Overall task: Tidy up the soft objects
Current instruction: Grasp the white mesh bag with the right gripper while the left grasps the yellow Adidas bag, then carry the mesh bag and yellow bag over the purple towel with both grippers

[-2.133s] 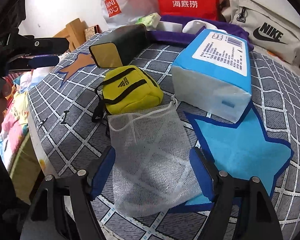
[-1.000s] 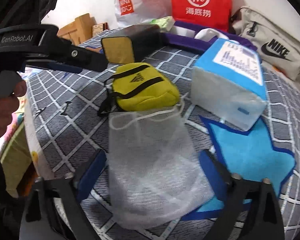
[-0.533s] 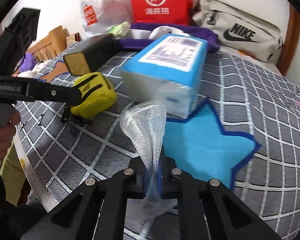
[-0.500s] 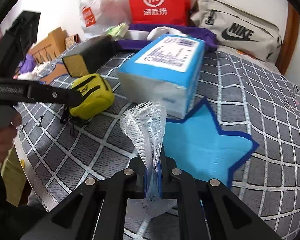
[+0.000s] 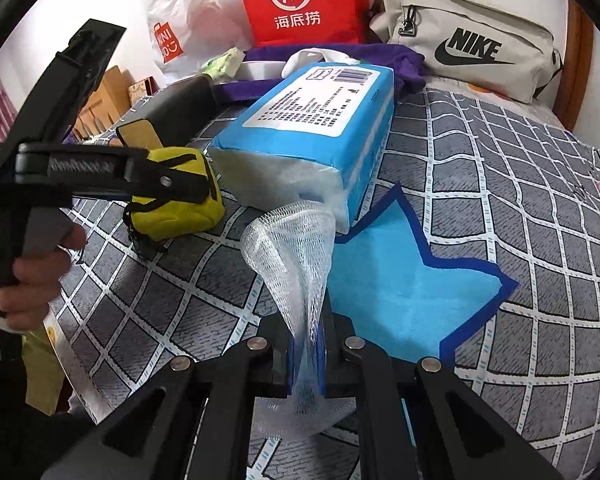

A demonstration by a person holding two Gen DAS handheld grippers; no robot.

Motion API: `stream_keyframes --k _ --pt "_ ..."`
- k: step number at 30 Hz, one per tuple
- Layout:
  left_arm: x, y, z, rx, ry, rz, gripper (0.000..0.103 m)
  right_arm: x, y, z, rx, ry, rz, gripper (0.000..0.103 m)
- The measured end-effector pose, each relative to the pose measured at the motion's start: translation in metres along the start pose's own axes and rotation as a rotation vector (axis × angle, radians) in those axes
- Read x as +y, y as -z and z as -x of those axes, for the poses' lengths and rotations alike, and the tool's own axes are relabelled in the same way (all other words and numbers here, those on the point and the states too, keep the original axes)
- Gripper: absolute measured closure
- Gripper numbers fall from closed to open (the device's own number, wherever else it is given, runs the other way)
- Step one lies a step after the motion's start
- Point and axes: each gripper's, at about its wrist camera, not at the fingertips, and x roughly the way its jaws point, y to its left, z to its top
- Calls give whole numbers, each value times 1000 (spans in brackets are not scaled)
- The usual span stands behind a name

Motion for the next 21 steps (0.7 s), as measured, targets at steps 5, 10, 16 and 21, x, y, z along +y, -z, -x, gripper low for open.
stream_keyframes --k 5,10,16,21 --pt "-15 6 -3 -16 -18 -91 8 1 -2 -1 5 8 7 93" --pt "-10 11 6 -42 -26 -101 48 5 -2 -1 8 23 12 92" --pt "10 15 15 -44 24 -71 78 11 -2 1 16 29 22 92" --pt "22 25 26 -54 25 -58 79 18 0 3 22 36 26 92"
